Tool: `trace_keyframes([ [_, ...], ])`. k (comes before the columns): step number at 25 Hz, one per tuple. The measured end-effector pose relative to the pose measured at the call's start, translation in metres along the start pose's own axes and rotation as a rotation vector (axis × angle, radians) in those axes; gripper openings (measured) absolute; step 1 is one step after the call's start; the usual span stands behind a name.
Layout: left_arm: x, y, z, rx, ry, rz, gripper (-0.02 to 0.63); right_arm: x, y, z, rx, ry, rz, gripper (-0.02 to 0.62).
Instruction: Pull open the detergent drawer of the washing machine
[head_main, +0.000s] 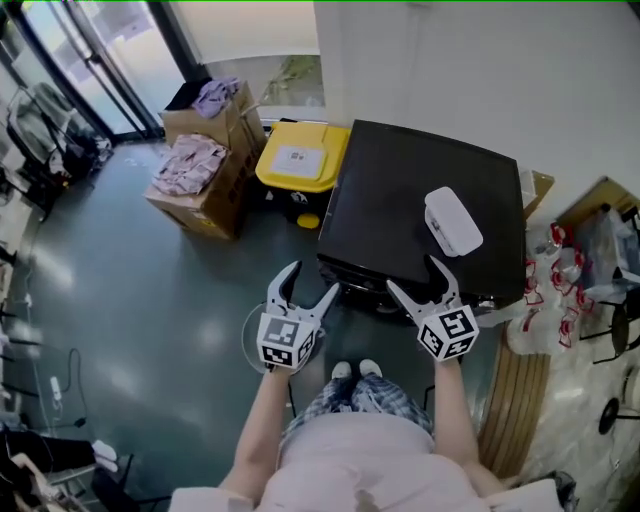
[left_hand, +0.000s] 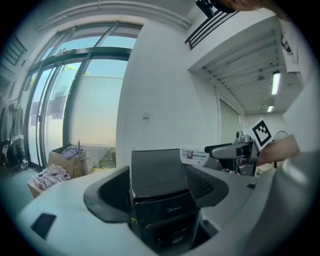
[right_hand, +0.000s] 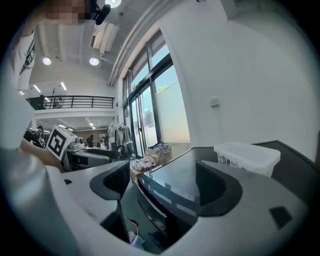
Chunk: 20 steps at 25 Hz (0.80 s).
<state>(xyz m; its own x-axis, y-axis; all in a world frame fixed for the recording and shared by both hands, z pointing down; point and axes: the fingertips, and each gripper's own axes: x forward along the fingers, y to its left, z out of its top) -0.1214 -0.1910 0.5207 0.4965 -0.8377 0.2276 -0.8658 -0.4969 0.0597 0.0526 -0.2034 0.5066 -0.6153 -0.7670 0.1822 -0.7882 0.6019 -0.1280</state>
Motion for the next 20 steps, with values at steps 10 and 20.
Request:
trace_keyframes([
  [10,0.034,-0.003,-0.005,0.023,0.083,-0.117,0.347,0.007,-0.005,-0.001,0.001,0.065,-0.008,0.411],
  [20,0.055,-0.006,-0.019,0.186,0.272,-0.259,0.347,0.028,0.02,-0.023,-0.165,0.332,0.149,0.408],
])
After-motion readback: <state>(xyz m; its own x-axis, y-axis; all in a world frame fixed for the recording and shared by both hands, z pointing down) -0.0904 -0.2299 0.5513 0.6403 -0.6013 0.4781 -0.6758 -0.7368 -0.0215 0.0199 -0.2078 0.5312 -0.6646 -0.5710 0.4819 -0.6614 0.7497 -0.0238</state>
